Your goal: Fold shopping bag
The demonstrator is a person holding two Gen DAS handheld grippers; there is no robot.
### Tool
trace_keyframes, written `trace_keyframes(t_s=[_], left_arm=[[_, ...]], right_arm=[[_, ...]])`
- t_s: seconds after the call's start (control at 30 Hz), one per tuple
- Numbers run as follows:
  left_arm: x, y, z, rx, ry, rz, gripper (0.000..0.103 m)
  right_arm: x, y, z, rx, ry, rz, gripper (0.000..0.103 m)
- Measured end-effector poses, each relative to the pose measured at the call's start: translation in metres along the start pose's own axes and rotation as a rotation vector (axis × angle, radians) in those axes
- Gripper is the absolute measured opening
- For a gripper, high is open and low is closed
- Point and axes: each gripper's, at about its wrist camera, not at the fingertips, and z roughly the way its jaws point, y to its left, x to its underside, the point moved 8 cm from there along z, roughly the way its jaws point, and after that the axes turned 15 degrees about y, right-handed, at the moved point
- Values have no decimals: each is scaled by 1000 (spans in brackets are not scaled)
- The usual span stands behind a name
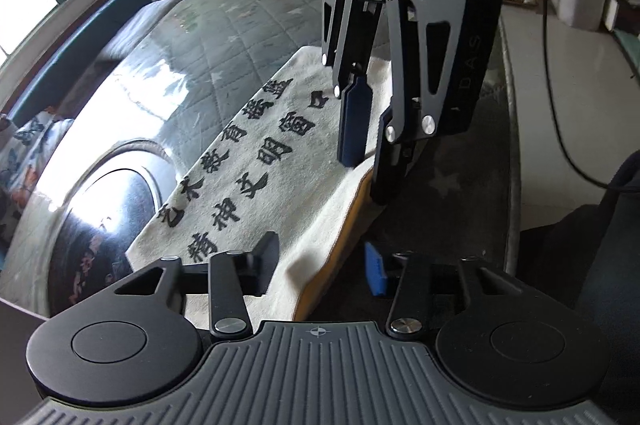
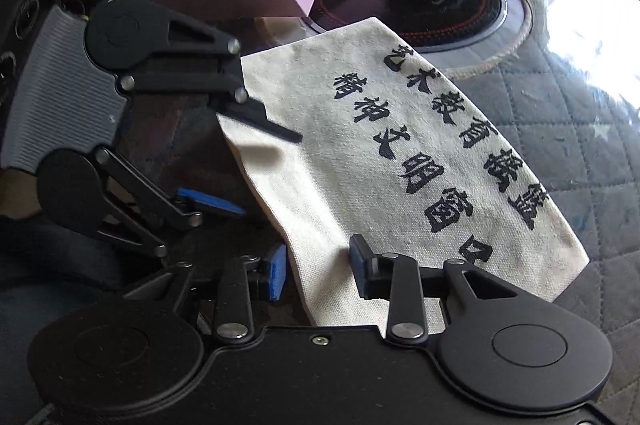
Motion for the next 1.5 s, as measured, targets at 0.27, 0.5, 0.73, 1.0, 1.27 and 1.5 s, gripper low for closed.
trace_keyframes(t_s=[0.27,0.5,0.73,1.0,1.27,1.5], left_arm=[[-5,3,-3,25,-10,4,18],[-7,12,-8,63,-15,-39,17],[-6,17,-14,95,-23,-80,17],[-3,11,-21,69,-45,-47,26],[2,13,-7,12,-18,23,34],[6,20,1,30,8,11,19]], right_arm=[[0,5,1,24,-13,-49,38],[9,36,9,256,-51,-223,46],[5,24,5,235,-80,-139,31],[2,1,-3,90,-88,6,25],[-1,-19,-8,-89,-56,130,25],[4,-20,-11,-161,-38,162,25]])
